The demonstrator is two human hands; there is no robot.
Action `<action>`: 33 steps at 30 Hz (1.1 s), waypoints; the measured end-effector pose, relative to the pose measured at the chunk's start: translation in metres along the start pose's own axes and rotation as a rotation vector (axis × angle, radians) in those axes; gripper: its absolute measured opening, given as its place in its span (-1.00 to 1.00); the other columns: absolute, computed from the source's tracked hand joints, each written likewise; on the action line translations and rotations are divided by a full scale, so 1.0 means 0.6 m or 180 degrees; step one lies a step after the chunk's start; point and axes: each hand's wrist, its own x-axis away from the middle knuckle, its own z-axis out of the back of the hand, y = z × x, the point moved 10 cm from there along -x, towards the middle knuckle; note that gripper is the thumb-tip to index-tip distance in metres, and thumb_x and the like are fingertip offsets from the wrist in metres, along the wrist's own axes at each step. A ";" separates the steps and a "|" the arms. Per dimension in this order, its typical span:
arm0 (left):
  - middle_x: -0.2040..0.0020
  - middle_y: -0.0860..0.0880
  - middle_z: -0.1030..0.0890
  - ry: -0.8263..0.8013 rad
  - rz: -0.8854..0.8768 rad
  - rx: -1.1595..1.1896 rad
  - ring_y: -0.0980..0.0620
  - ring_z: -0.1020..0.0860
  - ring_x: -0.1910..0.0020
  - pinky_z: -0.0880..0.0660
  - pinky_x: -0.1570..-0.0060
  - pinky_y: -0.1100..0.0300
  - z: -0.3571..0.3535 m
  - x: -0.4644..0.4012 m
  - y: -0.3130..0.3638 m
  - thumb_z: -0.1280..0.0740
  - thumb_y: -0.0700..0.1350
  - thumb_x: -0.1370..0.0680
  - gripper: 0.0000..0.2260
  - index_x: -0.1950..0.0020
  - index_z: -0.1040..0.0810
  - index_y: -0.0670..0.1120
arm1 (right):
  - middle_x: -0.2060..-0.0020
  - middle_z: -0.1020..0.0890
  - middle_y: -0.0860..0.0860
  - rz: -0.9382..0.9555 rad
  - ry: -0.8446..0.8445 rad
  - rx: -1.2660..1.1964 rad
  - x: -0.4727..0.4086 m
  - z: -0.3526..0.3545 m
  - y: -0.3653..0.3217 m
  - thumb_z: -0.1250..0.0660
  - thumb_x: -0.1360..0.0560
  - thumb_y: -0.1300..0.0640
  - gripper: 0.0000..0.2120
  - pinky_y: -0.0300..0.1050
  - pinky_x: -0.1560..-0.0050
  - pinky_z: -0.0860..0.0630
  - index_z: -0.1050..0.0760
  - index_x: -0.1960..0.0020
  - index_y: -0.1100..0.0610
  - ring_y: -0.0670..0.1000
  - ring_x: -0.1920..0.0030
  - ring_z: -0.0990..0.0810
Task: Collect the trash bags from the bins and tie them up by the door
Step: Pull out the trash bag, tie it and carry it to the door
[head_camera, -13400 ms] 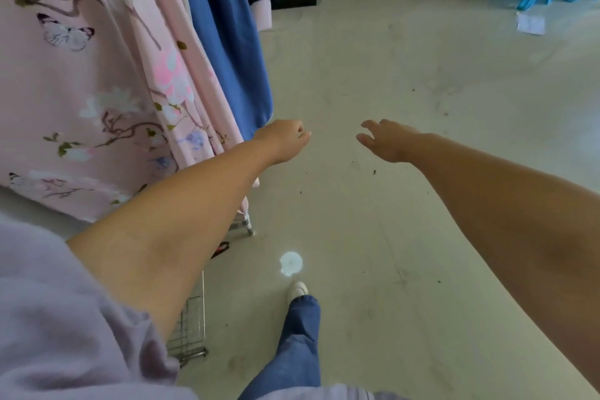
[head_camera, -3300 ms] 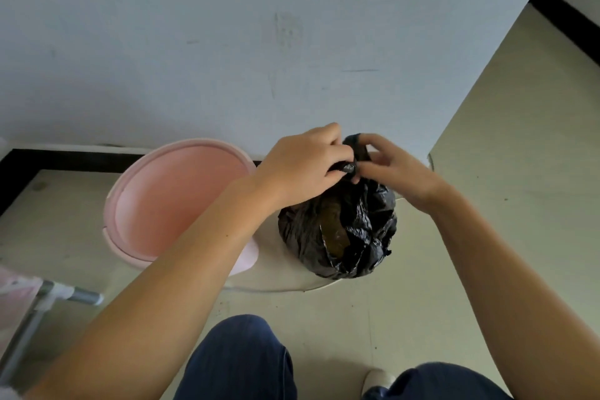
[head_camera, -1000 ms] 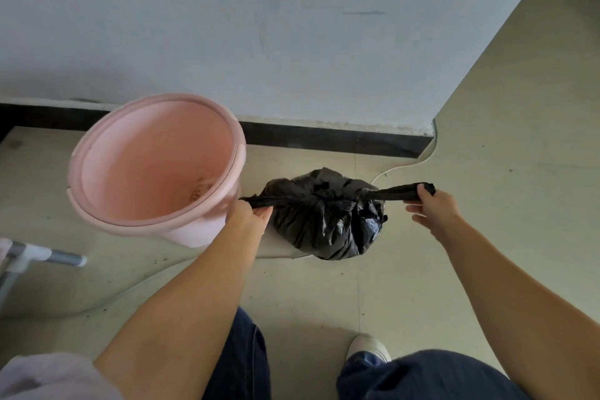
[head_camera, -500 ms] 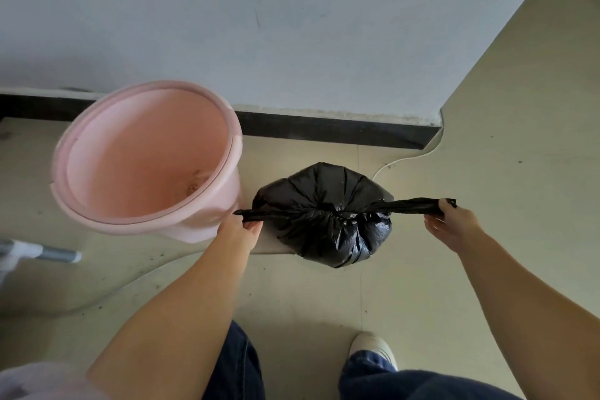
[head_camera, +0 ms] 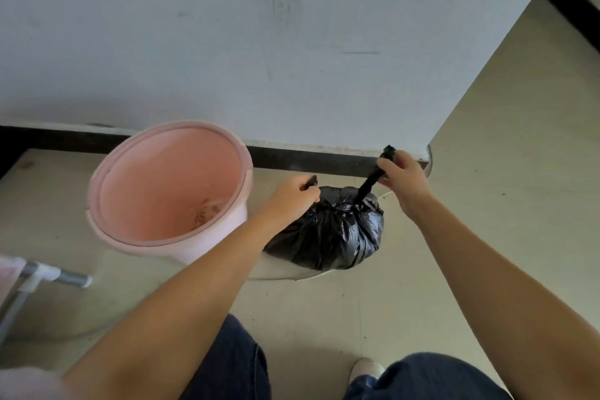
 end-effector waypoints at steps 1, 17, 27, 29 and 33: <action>0.37 -0.03 -0.40 -0.0176 -0.0192 -0.0318 0.03 -0.37 0.35 -0.27 0.26 0.15 -0.005 -0.001 0.016 -0.20 -0.15 -0.56 -0.80 0.27 -0.40 -0.09 | 0.19 -0.49 0.17 0.0116 -0.0104 0.0312 0.005 -0.017 -0.014 -0.31 -0.48 0.15 -0.88 -0.01 -0.02 -0.52 -0.39 0.18 0.11 0.12 0.16 -0.50; -0.21 -0.02 -0.48 -0.0356 -0.1195 -0.1602 0.04 -0.48 -0.07 -0.45 -0.04 0.19 -0.018 -0.015 0.062 -0.24 -0.27 -0.53 -0.59 -0.37 -0.33 -0.08 | -0.06 -0.61 0.11 0.0291 -0.1887 0.1667 0.073 -0.171 0.006 -0.35 -0.46 0.12 -0.84 0.03 -0.15 -0.47 -0.38 0.05 -0.03 0.07 -0.04 -0.58; 0.33 0.02 -0.43 -0.0224 -0.0427 -0.1489 0.01 -0.40 0.30 -0.32 0.25 0.11 0.018 -0.035 0.091 -0.28 -0.14 -0.50 -0.89 0.20 -0.54 -0.10 | 0.09 -0.64 0.03 0.0722 -0.1322 0.2762 0.055 -0.121 -0.098 -0.31 -0.44 0.15 -0.89 -0.02 0.05 -0.51 -0.45 0.08 -0.03 0.09 0.08 -0.60; 0.23 0.02 -0.43 -0.0207 -0.0376 -0.1676 0.00 -0.40 0.19 -0.38 0.16 0.06 0.037 -0.016 0.125 -0.28 -0.12 -0.50 -0.91 0.17 -0.56 -0.08 | 0.14 -0.63 0.00 0.0677 -0.1343 0.2861 0.071 -0.111 -0.132 -0.30 -0.44 0.14 -0.91 -0.04 0.08 -0.49 -0.45 0.09 -0.03 0.06 0.16 -0.57; 0.09 0.03 -0.43 -0.0266 -0.0268 -0.1657 0.01 -0.41 0.05 -0.40 0.00 0.06 0.084 0.047 0.215 -0.29 -0.11 -0.51 -0.92 0.08 -0.57 -0.07 | 0.19 -0.60 -0.02 0.0726 -0.1430 0.3108 0.132 -0.096 -0.243 -0.27 -0.46 0.15 -0.84 -0.08 0.09 -0.40 -0.52 -0.03 0.08 0.05 0.21 -0.52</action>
